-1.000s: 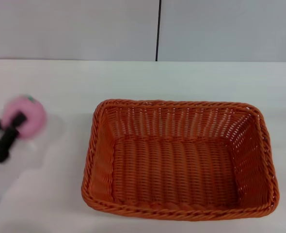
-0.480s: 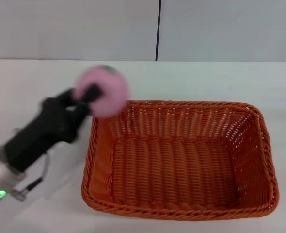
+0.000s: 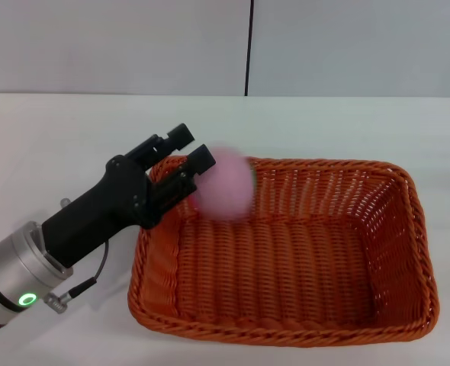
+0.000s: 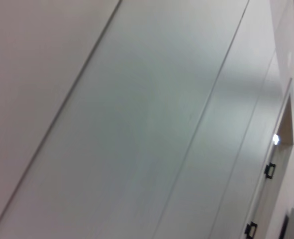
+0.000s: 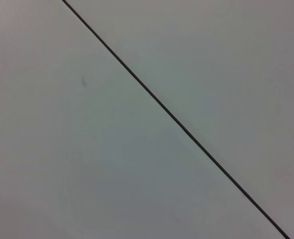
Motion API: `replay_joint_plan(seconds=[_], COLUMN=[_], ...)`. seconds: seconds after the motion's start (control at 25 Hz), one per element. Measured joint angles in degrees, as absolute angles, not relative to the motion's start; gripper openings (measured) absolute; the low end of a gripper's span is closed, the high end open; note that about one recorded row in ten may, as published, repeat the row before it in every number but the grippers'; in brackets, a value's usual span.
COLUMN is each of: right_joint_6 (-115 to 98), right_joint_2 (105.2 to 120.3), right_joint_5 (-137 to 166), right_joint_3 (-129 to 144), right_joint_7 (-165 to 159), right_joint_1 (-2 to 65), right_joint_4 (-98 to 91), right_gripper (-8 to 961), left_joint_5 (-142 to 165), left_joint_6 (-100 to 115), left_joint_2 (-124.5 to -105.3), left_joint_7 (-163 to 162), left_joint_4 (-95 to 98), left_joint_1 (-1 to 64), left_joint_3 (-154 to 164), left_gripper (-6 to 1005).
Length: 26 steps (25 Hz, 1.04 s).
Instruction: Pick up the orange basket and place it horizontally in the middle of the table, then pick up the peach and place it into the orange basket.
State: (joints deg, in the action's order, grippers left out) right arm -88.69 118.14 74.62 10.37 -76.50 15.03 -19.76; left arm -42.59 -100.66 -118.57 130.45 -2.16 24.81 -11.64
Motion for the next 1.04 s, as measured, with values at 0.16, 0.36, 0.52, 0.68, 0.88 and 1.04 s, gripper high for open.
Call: replay_joint_plan(seconds=[0.16,0.36,0.52,0.68,0.88,1.04], right_joint_6=[-88.7,-88.6,-88.6,-88.1,-86.8,-85.1], right_joint_2=[118.24,118.57,118.7,118.71,118.74,118.77], right_joint_5=[74.6,73.8,73.3,73.0,72.9,72.9], right_joint_3=[10.4,10.0,9.6,8.5,4.4,-0.3], right_joint_7=[-76.5,-76.2,-74.0,-73.4,-73.4,-73.4], right_joint_1=[15.1,15.1,15.0,14.4,14.2,14.7], right_joint_4=[-19.8,-19.5,-18.8,-18.5,-17.8,-15.9], right_gripper=[351,351,351,351,351,351], left_joint_5=[-42.7,-42.7,-42.7,-42.7,-42.7,-42.7], left_joint_6=[-100.8,-100.6,-100.1,-99.9,-98.9,-98.6], left_joint_2=[-118.56,-118.55,-118.52,-118.31,-118.4,-118.77], left_joint_7=[130.6,130.7,130.5,130.0,128.9,129.5], left_joint_4=[-2.2,-3.0,-4.1,-5.1,-5.3,-6.4], left_joint_1=[24.3,23.1,21.6,19.7,18.3,17.1], left_joint_3=[-13.6,-19.1,-26.5,-34.9,-43.9,-49.2], left_gripper=[625,788,834,846,846,846])
